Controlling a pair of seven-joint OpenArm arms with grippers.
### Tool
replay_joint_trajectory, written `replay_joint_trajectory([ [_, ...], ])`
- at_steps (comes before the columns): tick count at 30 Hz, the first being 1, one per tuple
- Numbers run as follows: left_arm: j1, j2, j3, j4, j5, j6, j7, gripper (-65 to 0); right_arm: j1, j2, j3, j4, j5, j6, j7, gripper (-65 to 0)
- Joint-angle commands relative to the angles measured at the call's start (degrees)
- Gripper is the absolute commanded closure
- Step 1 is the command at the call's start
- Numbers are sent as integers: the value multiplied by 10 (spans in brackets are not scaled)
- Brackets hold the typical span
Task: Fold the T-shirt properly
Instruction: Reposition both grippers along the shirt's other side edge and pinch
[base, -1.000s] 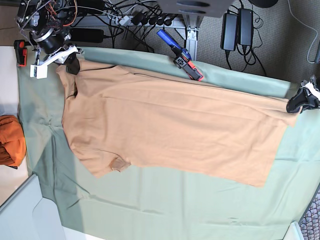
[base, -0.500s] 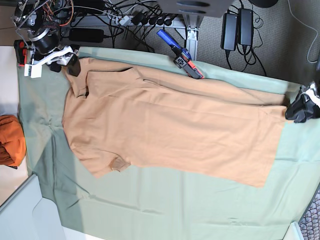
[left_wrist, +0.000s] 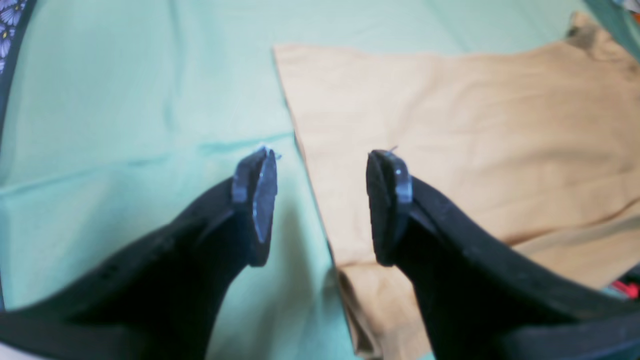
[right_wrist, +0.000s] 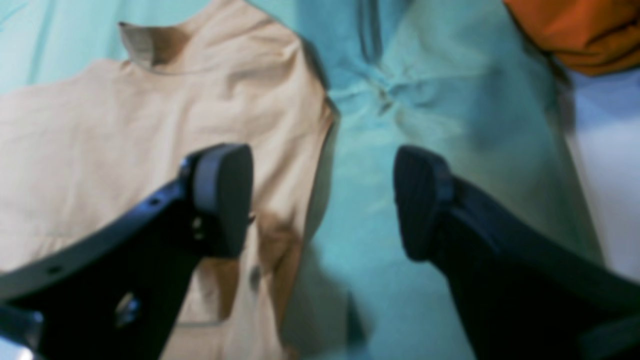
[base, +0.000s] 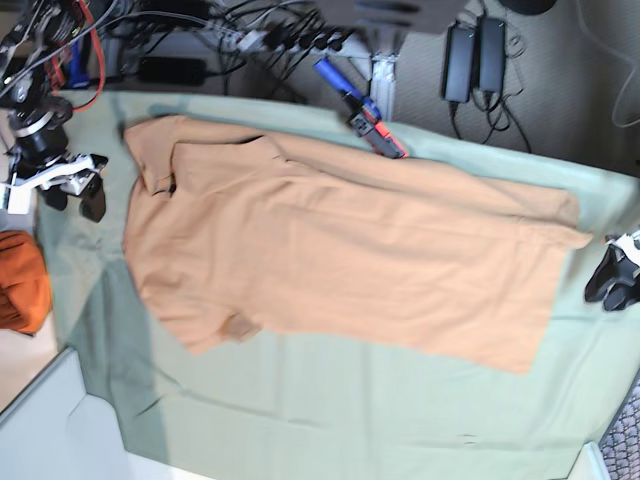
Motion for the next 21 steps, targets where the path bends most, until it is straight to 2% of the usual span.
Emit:
replay_joint_trajectory([
  [1, -21, -12, 9, -3, -3, -7, -18, -323, 11, 16, -1, -6, 3, 57, 11, -441],
  [6, -111, -11, 91, -89, 37, -7, -51, -323, 68, 34, -13, -96, 6, 57, 17, -441],
  [11, -214, 1, 153, -208, 44, -7, -65, -323, 153, 37, -19, -188, 10, 57, 19, -441],
  [15, -285, 21, 177, -311, 47, -7, -74, -323, 235, 36, -52, -272, 0, 57, 24, -441],
  [21, -356, 41, 188, -431, 98, -7, -123, -323, 313, 35, -124, -354, -5, 58, 28, -441],
])
